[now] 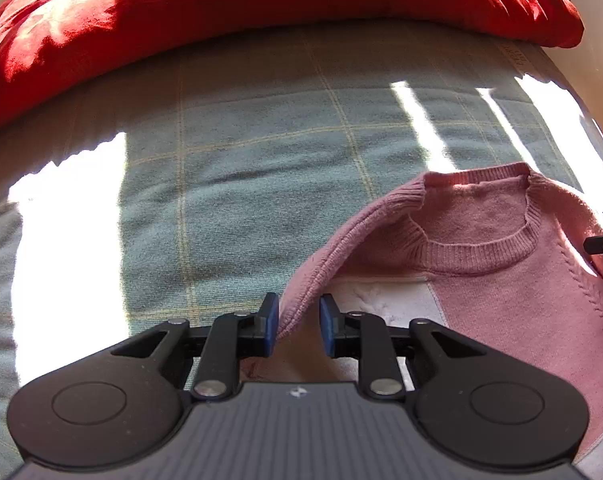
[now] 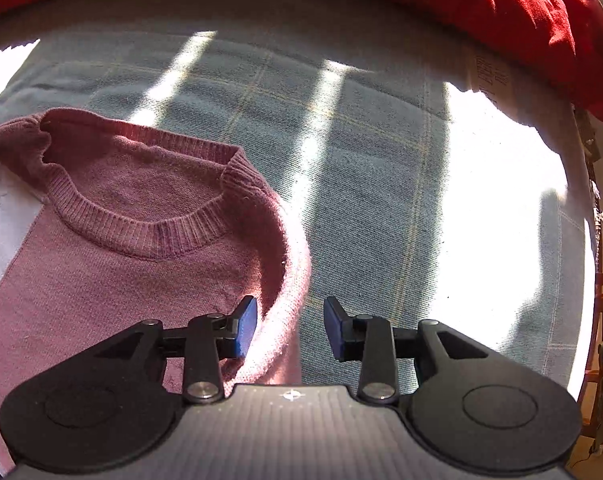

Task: Fold clothes

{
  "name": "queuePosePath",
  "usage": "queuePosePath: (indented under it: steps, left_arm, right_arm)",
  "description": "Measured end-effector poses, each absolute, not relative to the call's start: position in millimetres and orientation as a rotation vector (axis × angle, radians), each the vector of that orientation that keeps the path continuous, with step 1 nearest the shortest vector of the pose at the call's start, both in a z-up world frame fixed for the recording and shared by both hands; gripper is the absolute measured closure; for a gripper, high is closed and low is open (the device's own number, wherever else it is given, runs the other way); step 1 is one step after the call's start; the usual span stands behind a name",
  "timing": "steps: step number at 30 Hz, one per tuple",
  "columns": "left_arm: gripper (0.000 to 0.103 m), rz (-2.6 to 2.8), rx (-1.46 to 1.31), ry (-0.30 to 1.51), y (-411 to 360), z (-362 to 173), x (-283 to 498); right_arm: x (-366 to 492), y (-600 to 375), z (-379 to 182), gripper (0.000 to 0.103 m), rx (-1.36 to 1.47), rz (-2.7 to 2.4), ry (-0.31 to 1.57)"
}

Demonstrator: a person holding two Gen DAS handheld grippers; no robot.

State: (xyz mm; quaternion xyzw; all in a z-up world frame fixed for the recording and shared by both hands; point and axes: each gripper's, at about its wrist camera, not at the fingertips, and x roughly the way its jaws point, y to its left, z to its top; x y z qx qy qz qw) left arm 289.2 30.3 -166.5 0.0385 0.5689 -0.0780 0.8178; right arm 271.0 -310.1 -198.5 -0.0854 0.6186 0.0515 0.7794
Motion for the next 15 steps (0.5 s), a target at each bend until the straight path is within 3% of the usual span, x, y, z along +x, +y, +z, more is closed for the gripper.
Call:
queuePosePath:
  steps: [3,6,10,15]
  left_arm:
    - [0.066,-0.165,0.055,1.207,33.6,-151.4,259.9]
    - [0.066,-0.171,0.050,1.216,31.5,-143.9,226.0]
    - [0.065,-0.180,0.006,1.252,31.0,-139.2,183.1]
    - [0.058,-0.231,0.009,1.277,22.1,-138.5,132.3]
  right_arm:
    - [247.7,-309.4,-181.3,0.029,-0.148,0.134,1.328]
    - [223.6,-304.8,-169.1,0.019,-0.091,0.167,1.330]
    - [184.8,-292.1,-157.6,0.011,-0.055,0.178,1.339]
    - [141.4,-282.6,-151.3,0.010,-0.082,0.174,1.341]
